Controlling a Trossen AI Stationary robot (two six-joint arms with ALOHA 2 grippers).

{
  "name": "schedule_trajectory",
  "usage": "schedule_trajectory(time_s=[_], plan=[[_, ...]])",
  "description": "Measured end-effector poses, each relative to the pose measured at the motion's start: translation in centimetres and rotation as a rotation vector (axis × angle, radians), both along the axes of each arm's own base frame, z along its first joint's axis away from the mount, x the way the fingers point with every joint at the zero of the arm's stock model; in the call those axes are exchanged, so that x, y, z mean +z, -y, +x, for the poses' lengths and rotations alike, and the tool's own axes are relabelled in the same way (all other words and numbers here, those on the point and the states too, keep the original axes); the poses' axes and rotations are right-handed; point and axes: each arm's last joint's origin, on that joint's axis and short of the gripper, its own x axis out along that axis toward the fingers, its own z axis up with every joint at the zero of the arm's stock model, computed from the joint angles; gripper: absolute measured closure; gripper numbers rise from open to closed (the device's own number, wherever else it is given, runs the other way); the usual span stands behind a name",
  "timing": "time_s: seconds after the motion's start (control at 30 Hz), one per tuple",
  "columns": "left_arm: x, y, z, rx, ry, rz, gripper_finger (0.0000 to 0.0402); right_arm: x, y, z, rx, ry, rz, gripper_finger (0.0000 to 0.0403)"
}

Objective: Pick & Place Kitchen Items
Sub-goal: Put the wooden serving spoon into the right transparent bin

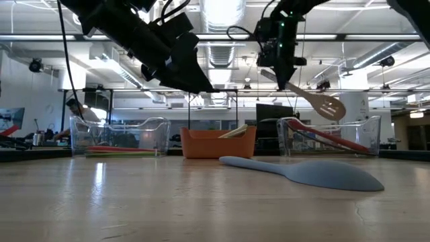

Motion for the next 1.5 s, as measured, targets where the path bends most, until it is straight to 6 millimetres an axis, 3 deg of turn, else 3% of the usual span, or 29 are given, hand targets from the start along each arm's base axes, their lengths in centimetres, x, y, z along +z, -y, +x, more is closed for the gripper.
schedule_trajectory(time_s=[0.17, 0.67, 1.13, 1.5], plan=[[0.0, 0.0, 0.0, 0.000, -0.005, 0.003, 0.0126, -1.7, 1.5, -0.4, -0.048, 0.003, 0.086, 0.0385], [-0.3, 0.0, -0.2, -0.003, -0.038, 0.012, 0.0126, -7.0, 3.6, 0.3, -0.090, -0.125, 0.228, 0.0385], [-0.3, 0.0, -0.2, -0.003, -0.046, 0.013, 0.0126, -9.4, 4.5, 0.5, -0.075, -0.147, 0.199, 0.0385], [-0.4, 0.0, -0.2, -0.004, -0.054, 0.015, 0.0126, -11.1, 4.1, 0.2, -0.068, -0.184, 0.233, 0.0385]])
